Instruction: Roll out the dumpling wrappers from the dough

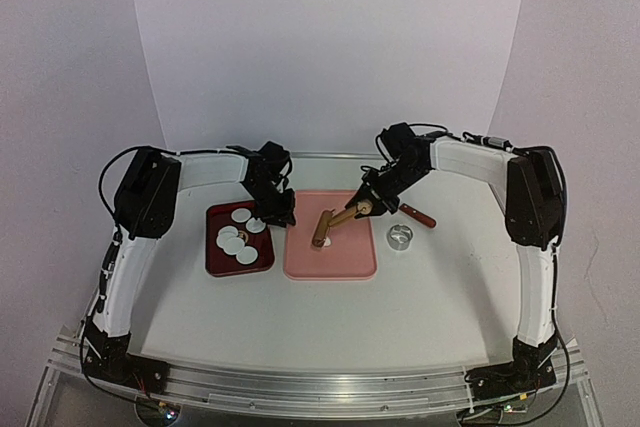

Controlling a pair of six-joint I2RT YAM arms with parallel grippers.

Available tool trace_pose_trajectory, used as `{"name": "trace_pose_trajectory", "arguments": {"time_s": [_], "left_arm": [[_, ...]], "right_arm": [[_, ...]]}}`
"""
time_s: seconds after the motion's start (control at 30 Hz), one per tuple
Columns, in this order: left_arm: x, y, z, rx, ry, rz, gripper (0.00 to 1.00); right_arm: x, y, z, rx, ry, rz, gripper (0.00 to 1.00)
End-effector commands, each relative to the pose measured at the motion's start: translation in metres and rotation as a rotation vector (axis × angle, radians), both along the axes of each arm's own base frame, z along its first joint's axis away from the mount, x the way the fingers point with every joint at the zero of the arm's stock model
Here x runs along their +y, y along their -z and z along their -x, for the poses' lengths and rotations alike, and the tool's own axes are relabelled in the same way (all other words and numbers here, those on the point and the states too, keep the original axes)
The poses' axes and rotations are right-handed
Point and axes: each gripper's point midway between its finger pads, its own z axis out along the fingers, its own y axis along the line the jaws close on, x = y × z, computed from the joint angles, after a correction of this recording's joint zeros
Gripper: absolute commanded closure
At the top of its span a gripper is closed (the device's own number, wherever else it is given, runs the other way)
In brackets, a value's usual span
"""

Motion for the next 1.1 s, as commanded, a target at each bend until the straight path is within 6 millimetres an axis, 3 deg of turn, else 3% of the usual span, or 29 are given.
{"name": "trace_pose_trajectory", "arguments": {"time_s": [0.0,0.33,0.77,0.87,1.07], "left_arm": [[0.005,0.004,-0.001,-0.011,0.004,-0.042,0.83],[0.008,0.011,-0.001,-0.004,0.004,-0.064,0.92],[0.004,0.011,0.002,0.002,0.024,-0.045,0.98],[0.003,0.01,0.002,-0.002,0.029,-0.036,1.0],[-0.014,0.0,0.004,-0.047,0.105,0.049,1.0]], "right_arm": [[-0.006,-0.001,-0.003,-0.002,-0.006,0.045,1.0],[-0.023,0.016,0.004,0.03,-0.017,0.16,1.0],[-0.024,0.031,-0.001,0.035,-0.031,0.195,1.0],[-0.025,0.018,-0.006,-0.014,-0.029,0.199,1.0],[-0.026,-0.04,-0.013,-0.15,-0.034,0.141,1.0]]}}
